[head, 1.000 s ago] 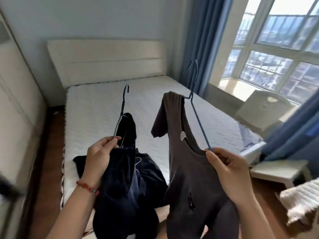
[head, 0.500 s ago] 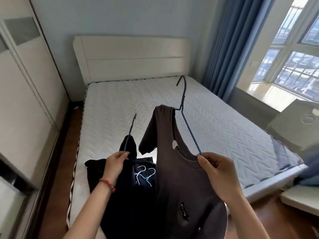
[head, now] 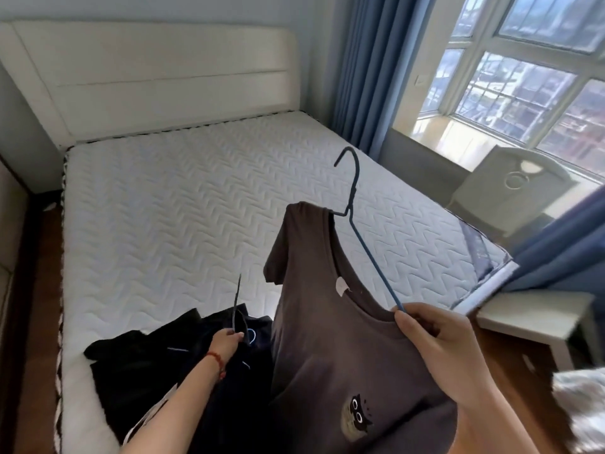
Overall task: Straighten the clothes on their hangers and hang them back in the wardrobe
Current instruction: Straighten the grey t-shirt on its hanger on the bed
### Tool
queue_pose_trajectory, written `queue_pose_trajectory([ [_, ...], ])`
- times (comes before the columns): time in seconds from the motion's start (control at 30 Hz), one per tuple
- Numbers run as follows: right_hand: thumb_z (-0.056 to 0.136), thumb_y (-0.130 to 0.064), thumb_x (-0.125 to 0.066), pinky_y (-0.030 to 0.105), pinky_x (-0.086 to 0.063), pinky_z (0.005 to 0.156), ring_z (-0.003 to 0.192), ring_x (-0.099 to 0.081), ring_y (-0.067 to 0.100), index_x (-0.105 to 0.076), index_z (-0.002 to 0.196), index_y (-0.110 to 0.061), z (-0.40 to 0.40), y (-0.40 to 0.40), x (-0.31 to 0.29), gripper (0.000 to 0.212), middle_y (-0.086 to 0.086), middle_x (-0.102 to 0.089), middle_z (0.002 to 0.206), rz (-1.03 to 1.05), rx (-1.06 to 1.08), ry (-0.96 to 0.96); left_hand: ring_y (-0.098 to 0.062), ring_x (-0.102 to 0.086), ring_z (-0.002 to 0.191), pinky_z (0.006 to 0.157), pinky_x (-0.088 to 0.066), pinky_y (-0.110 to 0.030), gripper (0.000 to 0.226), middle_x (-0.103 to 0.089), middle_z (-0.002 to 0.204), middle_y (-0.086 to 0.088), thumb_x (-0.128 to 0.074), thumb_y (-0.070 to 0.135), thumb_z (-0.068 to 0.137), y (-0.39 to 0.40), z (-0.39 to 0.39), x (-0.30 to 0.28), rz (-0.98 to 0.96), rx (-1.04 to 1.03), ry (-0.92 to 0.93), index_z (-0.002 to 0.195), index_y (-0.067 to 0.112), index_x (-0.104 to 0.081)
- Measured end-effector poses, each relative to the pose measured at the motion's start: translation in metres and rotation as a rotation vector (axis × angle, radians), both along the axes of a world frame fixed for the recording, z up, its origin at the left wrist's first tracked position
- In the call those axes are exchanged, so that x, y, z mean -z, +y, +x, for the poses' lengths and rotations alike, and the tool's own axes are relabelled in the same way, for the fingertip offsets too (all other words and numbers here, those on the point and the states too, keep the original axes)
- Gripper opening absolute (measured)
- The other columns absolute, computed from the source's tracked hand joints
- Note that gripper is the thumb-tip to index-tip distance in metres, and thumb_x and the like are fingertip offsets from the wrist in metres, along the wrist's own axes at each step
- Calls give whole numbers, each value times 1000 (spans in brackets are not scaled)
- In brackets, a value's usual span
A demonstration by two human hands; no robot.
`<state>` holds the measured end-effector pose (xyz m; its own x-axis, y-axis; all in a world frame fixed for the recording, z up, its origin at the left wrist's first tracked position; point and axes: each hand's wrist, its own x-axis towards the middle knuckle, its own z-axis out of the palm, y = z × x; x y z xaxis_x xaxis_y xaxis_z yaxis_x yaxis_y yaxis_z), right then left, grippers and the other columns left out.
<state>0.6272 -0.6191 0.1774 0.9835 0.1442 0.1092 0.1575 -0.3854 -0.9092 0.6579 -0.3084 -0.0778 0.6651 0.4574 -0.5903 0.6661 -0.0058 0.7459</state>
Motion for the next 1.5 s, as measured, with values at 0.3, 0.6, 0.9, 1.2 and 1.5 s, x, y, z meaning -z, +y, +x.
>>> queue_pose_trajectory([
  [0.3, 81, -3, -65, 19, -44, 60, 62, -56, 3, -71, 73, -26, 14, -70, 9, 25, 2, -69, 68, -13, 7, 34, -22, -45, 126, 104, -32, -28, 43, -50, 134, -11, -55, 5, 88, -99, 104, -135, 269, 257, -565, 130, 2, -46],
  [0.6, 79, 3, -65, 15, -43, 57, 59, -56, 0, -72, 69, -32, 15, -207, -14, 36, -3, -69, 64, 8, 82, -81, -15, -56, 108, 99, -41, -26, 24, -62, 109, -2, -57, 10, 88, -235, 167, -250, 397, 860, -854, 111, 15, -62],
  [0.9, 86, -19, -63, 24, -48, 66, 70, -64, 9, -67, 80, -38, 46, -354, -66, 21, -8, -70, 76, -260, 234, -265, -30, -59, 99, 90, -28, -36, 21, -71, 96, -8, -54, 25, 88, -385, 207, -301, 926, 478, -1197, 95, 14, -71],
  [1.2, 88, -44, -40, 26, -36, 55, 60, -63, 30, -48, 92, -29, 115, -439, -72, 18, 0, -66, 63, -670, 536, -615, -18, -62, 81, 81, -49, -40, 28, -68, 84, -8, -52, 26, 88, -466, 256, -342, 716, 672, -1538, 93, 6, -71],
  [1.5, 84, -57, -24, 28, -34, 63, 68, -50, 18, -54, 82, -21, 226, -511, -67, 48, -10, -54, 73, -600, 706, -563, 0, -54, 80, 81, -43, -18, 41, -55, 83, 45, -47, 41, 84, -512, 380, -372, 642, 654, -1585, 93, 10, -72],
])
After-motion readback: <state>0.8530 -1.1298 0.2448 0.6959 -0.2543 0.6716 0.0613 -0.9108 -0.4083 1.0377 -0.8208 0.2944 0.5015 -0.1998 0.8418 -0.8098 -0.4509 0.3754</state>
